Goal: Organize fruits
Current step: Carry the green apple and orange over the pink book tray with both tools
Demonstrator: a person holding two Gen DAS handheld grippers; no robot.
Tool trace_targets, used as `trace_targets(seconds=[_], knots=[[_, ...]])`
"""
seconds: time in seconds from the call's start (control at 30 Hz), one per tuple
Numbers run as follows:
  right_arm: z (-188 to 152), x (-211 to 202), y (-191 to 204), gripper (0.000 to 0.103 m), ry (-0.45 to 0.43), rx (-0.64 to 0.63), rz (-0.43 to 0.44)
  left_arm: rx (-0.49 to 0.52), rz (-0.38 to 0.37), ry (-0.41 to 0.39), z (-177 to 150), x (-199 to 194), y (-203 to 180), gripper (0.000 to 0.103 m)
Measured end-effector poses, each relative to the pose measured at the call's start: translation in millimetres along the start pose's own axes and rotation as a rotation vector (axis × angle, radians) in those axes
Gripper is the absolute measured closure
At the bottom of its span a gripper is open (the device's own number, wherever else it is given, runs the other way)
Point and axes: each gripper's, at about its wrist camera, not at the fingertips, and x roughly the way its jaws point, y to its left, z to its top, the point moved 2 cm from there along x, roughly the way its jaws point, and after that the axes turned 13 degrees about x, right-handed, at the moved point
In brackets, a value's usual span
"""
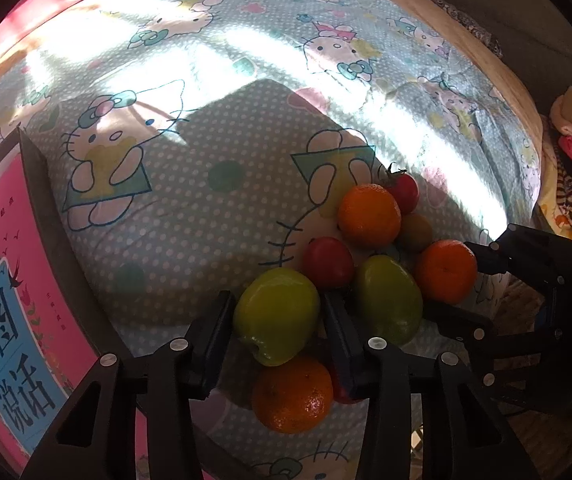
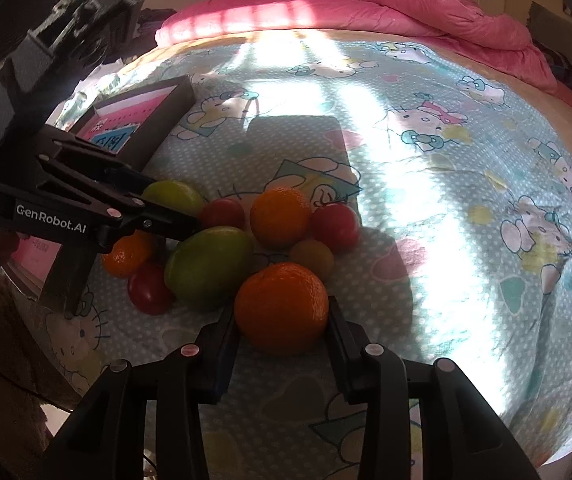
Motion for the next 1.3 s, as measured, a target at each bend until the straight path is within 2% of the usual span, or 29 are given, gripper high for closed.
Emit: trace_targets(seconds=[0.23, 0.37, 0.6, 0.7, 0.83, 0.93, 1.1, 1.3], knots=[[8, -15, -16, 0.063, -0.058, 0.094, 0.034, -0.052, -0.009, -0.027, -2, -6, 1, 0.059], [10, -24, -16, 0.063, -0.092, 0.094, 0.054, -0.094, -0.022, -0.070, -4, -20, 4, 0.059], [18, -31, -9, 0.063, -0.113, 0.087, 0.093, -0.154, 0.026, -0.152, -12, -60, 14, 0.059], [20, -36, 2, 0.063, -0.130, 0.074, 0.119, -0.183, 0.075, -0.181, -22, -78, 21, 0.059], [24, -38, 20, 0.063, -0.145, 0.047, 0.167, -0.252, 0.111, -0.216, -46, -100, 36, 0.059], [26, -37, 41, 0.063, -0.146, 0.006, 0.199, -0.290, 0.174, -0.228, -68, -116, 46, 0.059], [21, -36, 84, 0.063, -0.138, -0.083, 0.259, -0.368, 0.239, -0.241, -109, -135, 62, 0.059], [10, -31, 130, 0.063, -0.120, -0.194, 0.309, -0.465, 0.263, -0.245, -153, -143, 78, 0.059]])
